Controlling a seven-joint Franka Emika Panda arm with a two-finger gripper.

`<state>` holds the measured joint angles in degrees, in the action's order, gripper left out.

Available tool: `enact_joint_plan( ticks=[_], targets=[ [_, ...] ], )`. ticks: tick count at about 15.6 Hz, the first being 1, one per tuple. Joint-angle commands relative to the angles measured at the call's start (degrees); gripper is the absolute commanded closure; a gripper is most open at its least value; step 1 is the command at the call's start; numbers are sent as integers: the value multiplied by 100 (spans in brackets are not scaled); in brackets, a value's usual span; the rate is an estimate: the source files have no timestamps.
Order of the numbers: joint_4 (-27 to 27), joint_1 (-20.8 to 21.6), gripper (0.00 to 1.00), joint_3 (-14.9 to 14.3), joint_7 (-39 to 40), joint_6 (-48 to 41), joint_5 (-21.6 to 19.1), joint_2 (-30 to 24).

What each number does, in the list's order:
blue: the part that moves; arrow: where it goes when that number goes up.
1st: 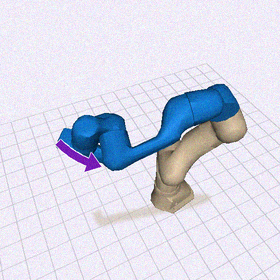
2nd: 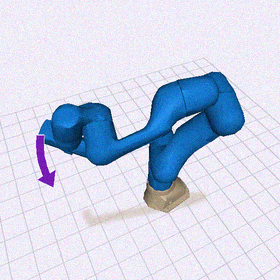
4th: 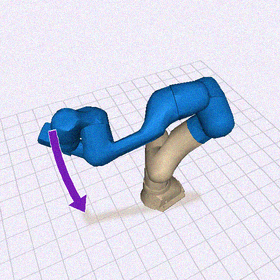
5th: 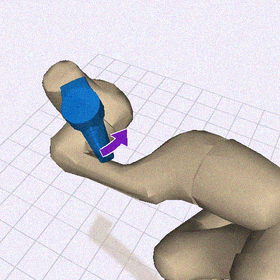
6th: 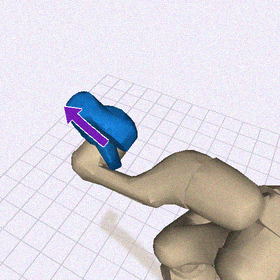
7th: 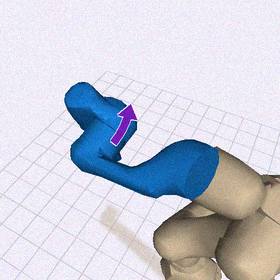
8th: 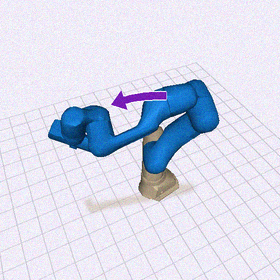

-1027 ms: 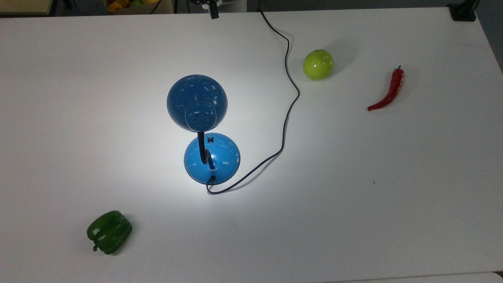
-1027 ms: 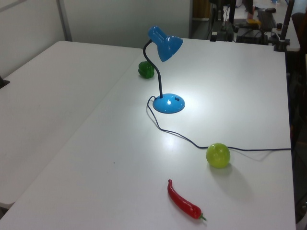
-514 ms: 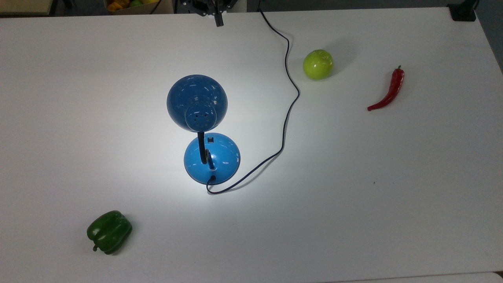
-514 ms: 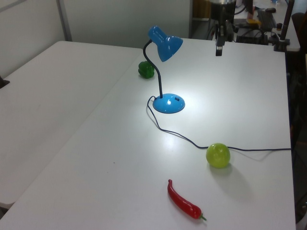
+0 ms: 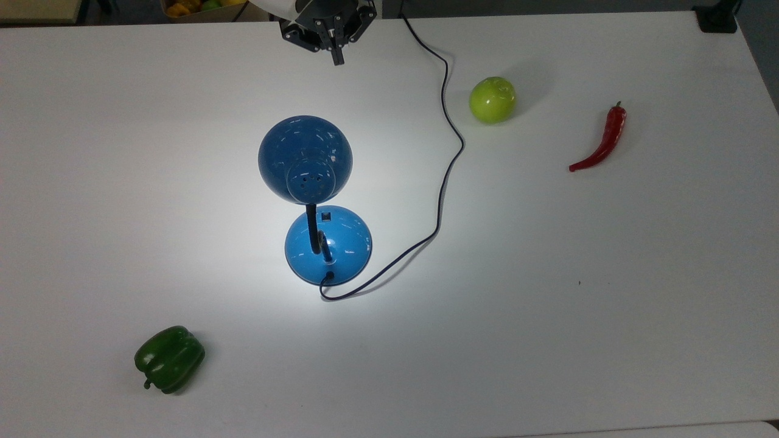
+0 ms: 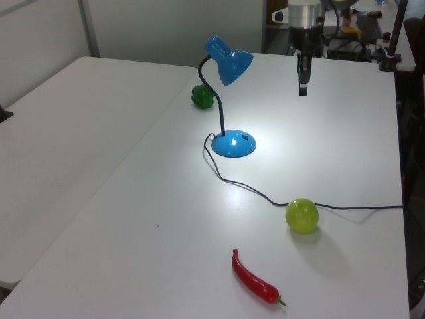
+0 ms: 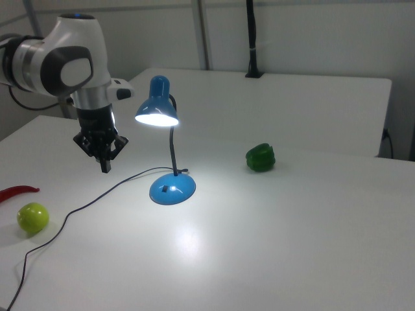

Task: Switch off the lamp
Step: 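Move the gripper down toward the switch on the blue lamp base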

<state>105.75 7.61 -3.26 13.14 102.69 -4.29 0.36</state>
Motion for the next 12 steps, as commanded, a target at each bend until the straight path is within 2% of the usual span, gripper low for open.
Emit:
enact_joint_plan(
  ticks=[1, 6, 12],
  targets=[
    [561, 83, 99, -26, -680, 926, 288, 16],
    [929, 127, 99, -26, -1207, 2120, 341, 386],
    [1475, 153, 99, -17, -1393, 3624, 429, 623]
  ],
)
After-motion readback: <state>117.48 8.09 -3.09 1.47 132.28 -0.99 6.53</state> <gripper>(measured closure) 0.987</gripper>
